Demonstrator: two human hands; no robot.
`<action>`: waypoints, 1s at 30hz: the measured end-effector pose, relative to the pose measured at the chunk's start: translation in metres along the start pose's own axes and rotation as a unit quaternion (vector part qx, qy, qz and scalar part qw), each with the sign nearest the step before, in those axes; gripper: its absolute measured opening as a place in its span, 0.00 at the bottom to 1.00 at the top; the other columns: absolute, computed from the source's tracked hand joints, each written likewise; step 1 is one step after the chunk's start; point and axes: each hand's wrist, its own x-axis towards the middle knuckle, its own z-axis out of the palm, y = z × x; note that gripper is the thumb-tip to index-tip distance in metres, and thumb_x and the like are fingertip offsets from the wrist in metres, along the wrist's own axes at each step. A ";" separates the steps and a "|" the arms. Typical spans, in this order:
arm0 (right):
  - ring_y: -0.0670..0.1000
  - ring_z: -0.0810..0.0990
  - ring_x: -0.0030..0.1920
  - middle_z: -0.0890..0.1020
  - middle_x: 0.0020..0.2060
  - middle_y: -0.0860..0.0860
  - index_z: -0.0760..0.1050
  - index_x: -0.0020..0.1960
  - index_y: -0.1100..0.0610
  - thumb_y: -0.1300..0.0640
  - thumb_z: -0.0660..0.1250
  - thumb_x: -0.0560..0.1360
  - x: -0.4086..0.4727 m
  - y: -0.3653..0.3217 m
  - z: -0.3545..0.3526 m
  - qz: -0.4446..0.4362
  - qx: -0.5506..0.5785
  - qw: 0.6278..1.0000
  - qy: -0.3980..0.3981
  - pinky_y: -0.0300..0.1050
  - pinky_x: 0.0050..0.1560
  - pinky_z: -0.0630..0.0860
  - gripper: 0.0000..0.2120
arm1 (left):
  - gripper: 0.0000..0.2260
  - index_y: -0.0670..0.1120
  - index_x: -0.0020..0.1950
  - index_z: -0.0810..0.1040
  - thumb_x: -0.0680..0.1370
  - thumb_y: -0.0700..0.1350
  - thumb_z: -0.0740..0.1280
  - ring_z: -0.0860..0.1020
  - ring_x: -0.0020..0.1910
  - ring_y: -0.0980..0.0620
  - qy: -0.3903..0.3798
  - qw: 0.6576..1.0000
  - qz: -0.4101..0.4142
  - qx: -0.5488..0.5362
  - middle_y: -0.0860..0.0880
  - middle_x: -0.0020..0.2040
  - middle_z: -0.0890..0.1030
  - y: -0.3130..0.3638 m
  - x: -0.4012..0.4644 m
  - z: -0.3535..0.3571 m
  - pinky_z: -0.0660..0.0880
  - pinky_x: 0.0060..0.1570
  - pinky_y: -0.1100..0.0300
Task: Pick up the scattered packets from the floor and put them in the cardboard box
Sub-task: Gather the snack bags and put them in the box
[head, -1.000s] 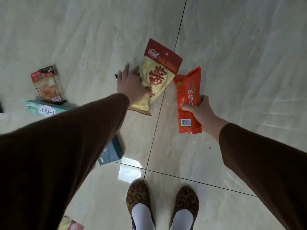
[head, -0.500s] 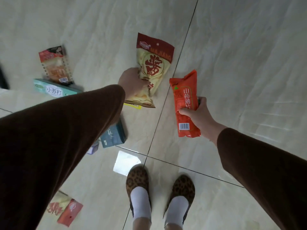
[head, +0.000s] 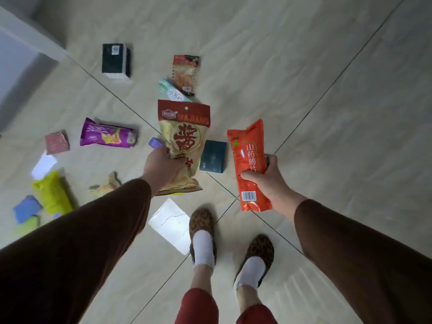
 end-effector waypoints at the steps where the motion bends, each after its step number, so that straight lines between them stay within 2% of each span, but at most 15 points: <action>1: 0.54 0.83 0.53 0.79 0.56 0.50 0.61 0.66 0.49 0.60 0.79 0.68 -0.011 -0.004 0.013 -0.006 -0.016 1.000 -0.010 0.57 0.55 0.80 0.35 | 0.17 0.43 0.62 0.79 0.74 0.47 0.73 0.81 0.50 0.42 0.008 1.000 -0.020 -0.018 0.45 0.52 0.83 -0.016 -0.015 -0.008 0.79 0.53 0.49; 5: 0.53 0.82 0.53 0.78 0.57 0.50 0.60 0.66 0.49 0.59 0.79 0.68 -0.052 -0.017 0.064 -0.025 -0.095 0.994 -0.041 0.56 0.56 0.80 0.35 | 0.14 0.44 0.59 0.79 0.75 0.45 0.72 0.81 0.47 0.43 0.027 0.991 -0.093 -0.089 0.45 0.48 0.82 -0.081 -0.073 -0.040 0.77 0.46 0.53; 8: 0.52 0.82 0.54 0.78 0.57 0.48 0.60 0.66 0.47 0.57 0.79 0.68 -0.086 -0.023 0.104 -0.036 -0.168 0.983 -0.061 0.59 0.59 0.78 0.35 | 0.14 0.44 0.58 0.80 0.74 0.44 0.73 0.80 0.46 0.43 0.052 0.981 -0.129 -0.132 0.47 0.47 0.81 -0.131 -0.116 -0.065 0.73 0.44 0.55; 13: 0.52 0.80 0.57 0.77 0.59 0.46 0.57 0.68 0.41 0.51 0.78 0.68 -0.145 -0.026 0.190 -0.053 -0.284 0.952 -0.106 0.60 0.60 0.77 0.38 | 0.09 0.48 0.52 0.81 0.73 0.43 0.72 0.81 0.44 0.44 0.063 0.970 -0.143 -0.185 0.48 0.43 0.82 -0.218 -0.184 -0.116 0.72 0.42 0.57; 17: 0.51 0.79 0.55 0.75 0.55 0.41 0.57 0.66 0.39 0.51 0.78 0.70 -0.199 -0.009 0.276 -0.063 -0.353 0.925 -0.126 0.53 0.54 0.75 0.36 | 0.07 0.49 0.50 0.81 0.72 0.43 0.72 0.80 0.41 0.47 0.070 0.963 -0.151 -0.213 0.50 0.41 0.82 -0.298 -0.231 -0.163 0.73 0.39 0.58; 23: 0.52 0.82 0.54 0.78 0.58 0.46 0.59 0.65 0.41 0.50 0.80 0.66 -0.262 0.037 0.415 -0.073 -0.365 0.920 -0.123 0.61 0.60 0.77 0.38 | 0.06 0.53 0.46 0.78 0.73 0.42 0.70 0.79 0.40 0.49 0.082 0.959 -0.154 -0.225 0.54 0.38 0.80 -0.424 -0.289 -0.233 0.72 0.38 0.58; 27: 0.53 0.82 0.53 0.79 0.58 0.48 0.59 0.66 0.45 0.51 0.81 0.65 -0.287 0.056 0.497 -0.085 -0.371 0.916 -0.124 0.59 0.60 0.78 0.39 | 0.04 0.50 0.46 0.79 0.73 0.42 0.70 0.78 0.39 0.48 0.101 0.952 -0.184 -0.224 0.51 0.38 0.80 -0.494 -0.310 -0.273 0.71 0.36 0.59; 30: 0.53 0.82 0.53 0.79 0.54 0.44 0.59 0.67 0.45 0.52 0.81 0.65 -0.294 0.061 0.547 -0.092 -0.380 0.911 -0.133 0.56 0.59 0.78 0.40 | 0.04 0.48 0.47 0.81 0.73 0.42 0.70 0.80 0.39 0.47 0.113 0.943 -0.202 -0.239 0.50 0.39 0.82 -0.534 -0.311 -0.297 0.74 0.37 0.57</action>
